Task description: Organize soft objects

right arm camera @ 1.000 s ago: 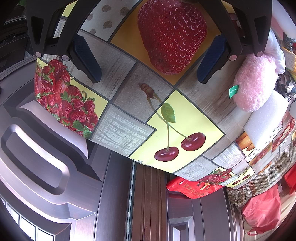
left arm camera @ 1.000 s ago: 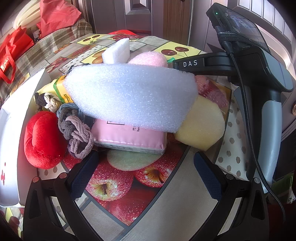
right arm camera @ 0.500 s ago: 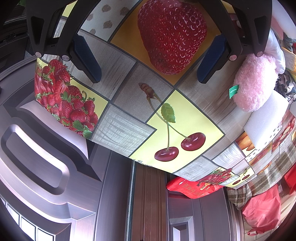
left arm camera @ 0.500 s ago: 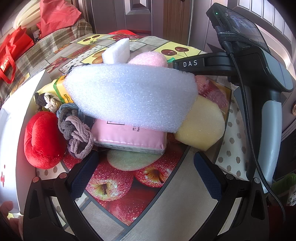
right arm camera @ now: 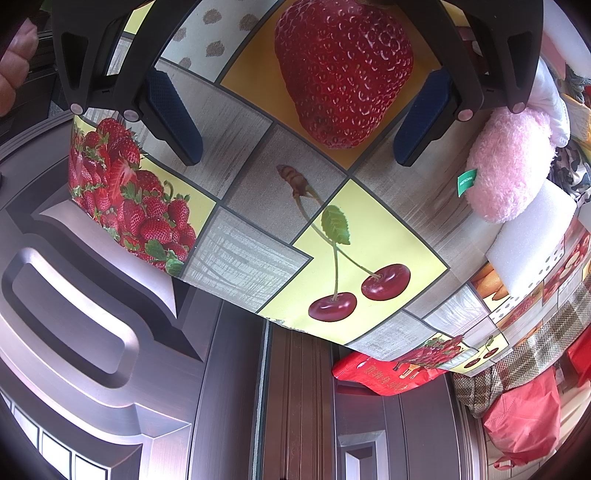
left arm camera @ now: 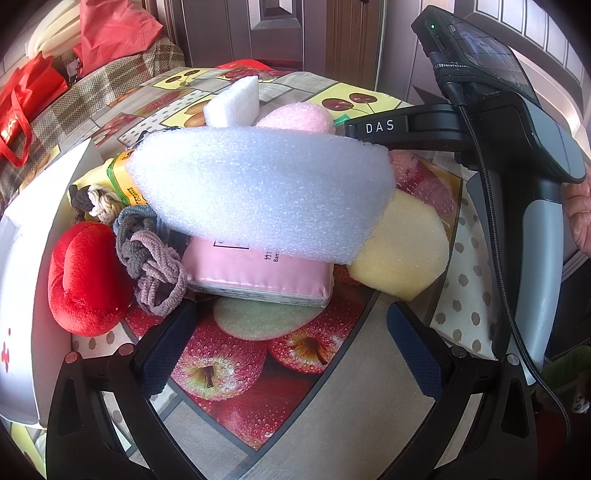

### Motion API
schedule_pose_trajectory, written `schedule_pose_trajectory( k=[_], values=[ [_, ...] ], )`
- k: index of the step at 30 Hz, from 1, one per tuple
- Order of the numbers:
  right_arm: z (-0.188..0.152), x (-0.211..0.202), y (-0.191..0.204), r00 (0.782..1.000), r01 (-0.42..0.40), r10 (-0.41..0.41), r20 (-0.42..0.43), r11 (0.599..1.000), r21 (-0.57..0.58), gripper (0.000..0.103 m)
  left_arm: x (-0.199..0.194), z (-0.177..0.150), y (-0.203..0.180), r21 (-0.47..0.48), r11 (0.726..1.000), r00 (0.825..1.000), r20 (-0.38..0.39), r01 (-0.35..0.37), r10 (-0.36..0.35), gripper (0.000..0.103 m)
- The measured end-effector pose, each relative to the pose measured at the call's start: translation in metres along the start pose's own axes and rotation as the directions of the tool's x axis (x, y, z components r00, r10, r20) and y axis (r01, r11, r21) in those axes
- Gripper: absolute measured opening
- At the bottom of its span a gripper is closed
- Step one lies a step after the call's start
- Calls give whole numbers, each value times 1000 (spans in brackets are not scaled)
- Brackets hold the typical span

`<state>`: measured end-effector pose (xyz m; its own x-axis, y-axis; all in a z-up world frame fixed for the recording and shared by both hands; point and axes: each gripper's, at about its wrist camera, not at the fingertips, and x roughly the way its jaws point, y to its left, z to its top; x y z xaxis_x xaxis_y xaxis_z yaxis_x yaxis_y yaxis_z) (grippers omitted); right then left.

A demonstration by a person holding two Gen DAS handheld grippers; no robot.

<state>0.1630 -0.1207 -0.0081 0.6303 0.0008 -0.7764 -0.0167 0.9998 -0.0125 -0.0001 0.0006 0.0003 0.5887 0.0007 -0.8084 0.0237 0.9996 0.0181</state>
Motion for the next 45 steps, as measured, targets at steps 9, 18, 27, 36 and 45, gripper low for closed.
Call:
schedule_pose_trajectory(
  k=[9, 18, 27, 36, 45],
  values=[
    [0, 0, 0, 1000, 0, 0, 0, 1000, 0, 103, 0, 1, -1, 0, 1000, 1000, 0, -1, 1, 102],
    [0, 0, 0, 1000, 0, 0, 0, 1000, 0, 103, 0, 1, -1, 0, 1000, 1000, 0, -1, 1, 102],
    [0, 0, 0, 1000, 0, 0, 0, 1000, 0, 103, 0, 1, -1, 0, 1000, 1000, 0, -1, 1, 102],
    [0, 0, 0, 1000, 0, 0, 0, 1000, 0, 103, -12, -6, 5, -28, 1000, 999, 41, -1, 2, 102],
    [0, 0, 0, 1000, 0, 0, 0, 1000, 0, 103, -98, -35, 39, -216, 975, 934, 355, 46, 34, 103]
  ],
)
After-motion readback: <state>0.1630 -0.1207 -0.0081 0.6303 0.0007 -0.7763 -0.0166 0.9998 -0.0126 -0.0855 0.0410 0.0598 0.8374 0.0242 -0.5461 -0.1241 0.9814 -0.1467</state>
